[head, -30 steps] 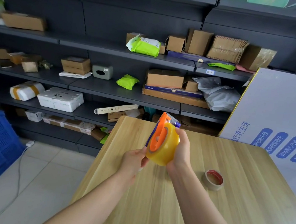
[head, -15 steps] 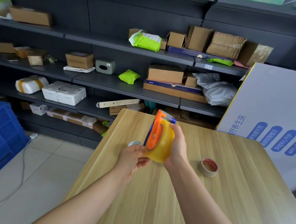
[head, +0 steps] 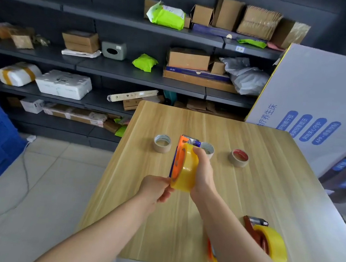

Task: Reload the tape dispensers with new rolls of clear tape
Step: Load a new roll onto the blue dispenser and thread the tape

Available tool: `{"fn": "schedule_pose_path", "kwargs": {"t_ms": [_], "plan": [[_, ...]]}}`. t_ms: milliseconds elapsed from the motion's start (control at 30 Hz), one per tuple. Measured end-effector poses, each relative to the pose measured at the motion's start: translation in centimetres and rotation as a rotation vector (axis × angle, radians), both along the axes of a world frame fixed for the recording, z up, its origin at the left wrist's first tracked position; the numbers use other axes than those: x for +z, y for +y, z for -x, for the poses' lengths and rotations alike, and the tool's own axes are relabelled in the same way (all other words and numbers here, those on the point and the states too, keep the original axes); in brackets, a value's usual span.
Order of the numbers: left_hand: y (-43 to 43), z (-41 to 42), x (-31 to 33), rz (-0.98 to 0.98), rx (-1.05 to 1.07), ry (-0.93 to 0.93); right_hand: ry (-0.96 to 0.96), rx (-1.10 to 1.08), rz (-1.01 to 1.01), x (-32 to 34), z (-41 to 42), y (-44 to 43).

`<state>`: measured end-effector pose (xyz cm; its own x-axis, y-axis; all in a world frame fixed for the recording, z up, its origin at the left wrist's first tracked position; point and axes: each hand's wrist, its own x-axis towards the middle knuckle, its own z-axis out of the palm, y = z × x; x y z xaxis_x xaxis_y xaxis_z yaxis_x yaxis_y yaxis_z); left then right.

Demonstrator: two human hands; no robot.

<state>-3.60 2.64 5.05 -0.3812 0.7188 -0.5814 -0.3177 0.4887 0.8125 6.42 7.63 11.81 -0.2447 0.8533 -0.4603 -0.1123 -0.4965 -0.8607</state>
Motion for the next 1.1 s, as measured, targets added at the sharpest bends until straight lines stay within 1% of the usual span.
{"fn": "schedule_pose_path", "kwargs": {"t_ms": [233, 433, 533, 733, 967, 1033, 1100], "plan": [[-5.1, -2.0, -4.1, 0.219, -0.042, -0.183, -0.080, 0.083, 0.095, -4.8, -2.4, -4.0], [-7.3, -3.7, -7.0, 0.383, -0.059, -0.215, -0.149, 0.207, 0.164, -9.7, -4.2, -4.9], [-7.7, -4.6, -8.7, 0.453, -0.049, -0.277, -0.192, 0.231, 0.204, -11.7, -5.0, -4.9], [-8.5, -5.9, -12.0, 0.534, 0.008, -0.354, -0.293, 0.261, 0.277, -15.3, -5.4, -5.2], [-8.5, -5.8, -13.4, 0.530, 0.031, -0.421, -0.323, 0.294, 0.289, -17.4, -5.1, -5.2], [-8.5, -5.8, -13.4, 0.535, 0.025, -0.403, -0.329, 0.309, 0.290, -17.9, -5.1, -5.4], [-8.4, -5.8, -13.0, 0.540, -0.030, -0.323, -0.320, 0.332, 0.280, -18.3, -5.1, -5.3]]}}
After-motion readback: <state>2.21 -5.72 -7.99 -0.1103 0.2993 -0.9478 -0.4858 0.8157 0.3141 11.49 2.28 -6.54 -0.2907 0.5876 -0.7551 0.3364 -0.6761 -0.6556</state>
